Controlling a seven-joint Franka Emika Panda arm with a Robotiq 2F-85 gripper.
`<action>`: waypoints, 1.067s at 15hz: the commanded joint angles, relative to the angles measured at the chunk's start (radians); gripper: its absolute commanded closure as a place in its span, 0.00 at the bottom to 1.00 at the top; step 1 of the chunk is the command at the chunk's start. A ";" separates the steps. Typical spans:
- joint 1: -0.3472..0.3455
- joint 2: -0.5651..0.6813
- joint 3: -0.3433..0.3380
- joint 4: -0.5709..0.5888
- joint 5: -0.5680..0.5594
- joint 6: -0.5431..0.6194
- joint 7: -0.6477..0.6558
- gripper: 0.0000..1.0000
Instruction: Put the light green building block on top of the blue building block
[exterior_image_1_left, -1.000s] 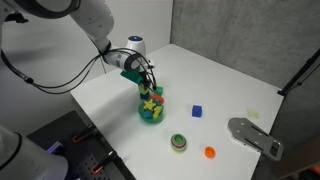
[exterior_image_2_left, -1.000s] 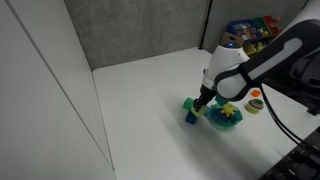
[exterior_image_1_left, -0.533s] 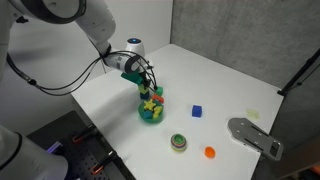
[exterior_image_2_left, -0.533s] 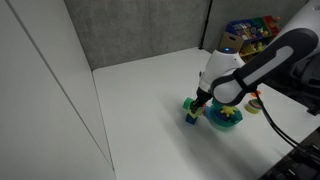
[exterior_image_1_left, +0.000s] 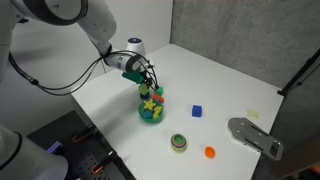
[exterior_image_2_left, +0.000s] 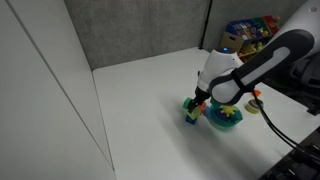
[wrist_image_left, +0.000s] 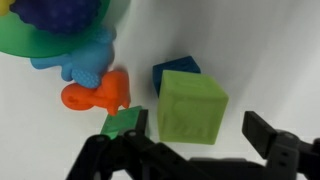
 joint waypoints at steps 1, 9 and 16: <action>-0.045 -0.052 0.030 -0.008 0.026 -0.051 -0.029 0.00; -0.114 -0.266 0.045 -0.043 0.106 -0.277 -0.020 0.00; -0.142 -0.542 -0.005 -0.112 0.099 -0.568 -0.029 0.00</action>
